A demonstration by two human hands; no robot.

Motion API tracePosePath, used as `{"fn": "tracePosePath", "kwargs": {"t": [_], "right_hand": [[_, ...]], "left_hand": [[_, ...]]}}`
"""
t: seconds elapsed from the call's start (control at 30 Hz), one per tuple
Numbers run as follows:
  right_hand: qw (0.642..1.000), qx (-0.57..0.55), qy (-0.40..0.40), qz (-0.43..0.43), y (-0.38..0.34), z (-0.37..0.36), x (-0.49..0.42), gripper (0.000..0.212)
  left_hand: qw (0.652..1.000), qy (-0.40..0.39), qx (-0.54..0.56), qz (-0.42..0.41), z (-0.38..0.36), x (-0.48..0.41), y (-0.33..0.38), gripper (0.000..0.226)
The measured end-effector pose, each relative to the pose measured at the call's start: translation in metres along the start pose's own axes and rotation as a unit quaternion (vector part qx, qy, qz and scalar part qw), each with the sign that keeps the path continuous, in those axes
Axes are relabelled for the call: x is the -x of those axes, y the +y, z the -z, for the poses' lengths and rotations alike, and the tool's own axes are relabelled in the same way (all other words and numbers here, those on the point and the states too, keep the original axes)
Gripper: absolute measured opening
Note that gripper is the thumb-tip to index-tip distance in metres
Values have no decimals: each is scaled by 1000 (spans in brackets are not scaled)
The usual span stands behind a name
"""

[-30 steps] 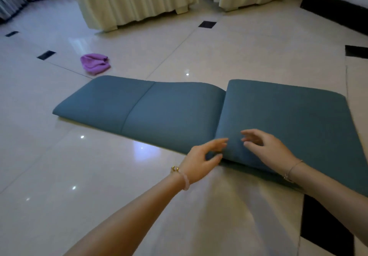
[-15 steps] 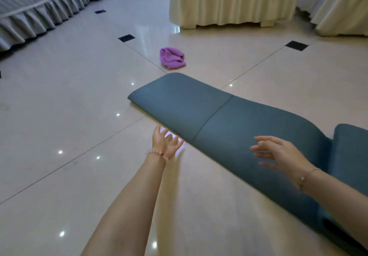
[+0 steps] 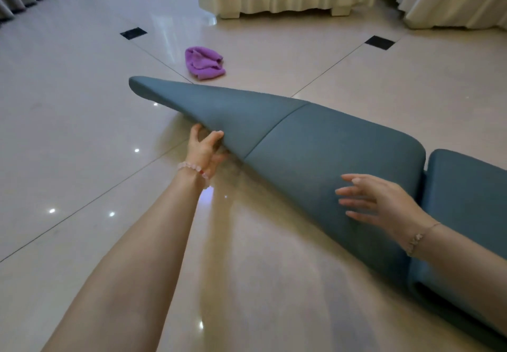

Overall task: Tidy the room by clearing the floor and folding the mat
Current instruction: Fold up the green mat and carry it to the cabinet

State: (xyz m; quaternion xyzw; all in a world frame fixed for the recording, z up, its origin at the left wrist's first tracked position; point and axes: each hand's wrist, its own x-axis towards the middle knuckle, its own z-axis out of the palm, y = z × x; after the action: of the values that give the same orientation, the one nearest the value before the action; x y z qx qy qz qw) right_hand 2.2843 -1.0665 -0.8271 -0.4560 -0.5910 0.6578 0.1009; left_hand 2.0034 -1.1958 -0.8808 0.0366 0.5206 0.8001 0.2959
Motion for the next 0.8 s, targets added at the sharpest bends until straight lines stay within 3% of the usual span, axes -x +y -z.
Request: {"fn": "tracePosePath", "kwargs": {"t": [0.1, 0.17, 0.23, 0.3, 0.4, 0.43, 0.47, 0.6, 0.67, 0.73, 0.8], "right_hand": [[1000, -24, 18, 9, 1, 12, 10, 21], [999, -7, 30, 25, 3, 20, 21, 21], [998, 27, 40, 50, 5, 26, 34, 20], [994, 59, 44, 80, 6, 29, 51, 20], [992, 79, 14, 99, 10, 29, 76, 20], [991, 94, -15, 95, 14, 29, 86, 20], [987, 126, -55, 86, 20, 29, 95, 18], [913, 308, -266, -3, 47, 30, 130, 22], [885, 327, -331, -32, 54, 30, 140, 26], [902, 304, -306, 25, 54, 26, 138, 29], [910, 333, -204, 137, 51, 26, 122, 32]], "left_hand": [[985, -31, -143, -96, -13, 3, 15, 39], [930, -70, -302, -196, -18, 14, 14, 43], [821, -137, -491, -257, -21, 30, -4, 51], [705, -181, -637, -253, -18, 49, -29, 60], [496, -275, -780, -264, -12, 65, -52, 62], [449, -304, -803, -246, -13, 70, -55, 60], [424, -319, -819, -216, -15, 74, -57, 57], [426, -303, -844, -122, -13, 86, -63, 56], [433, -297, -846, -96, -5, 90, -62, 64], [462, -279, -836, -99, 4, 96, -60, 69], [503, -254, -817, -125, 11, 104, -58, 71]]}}
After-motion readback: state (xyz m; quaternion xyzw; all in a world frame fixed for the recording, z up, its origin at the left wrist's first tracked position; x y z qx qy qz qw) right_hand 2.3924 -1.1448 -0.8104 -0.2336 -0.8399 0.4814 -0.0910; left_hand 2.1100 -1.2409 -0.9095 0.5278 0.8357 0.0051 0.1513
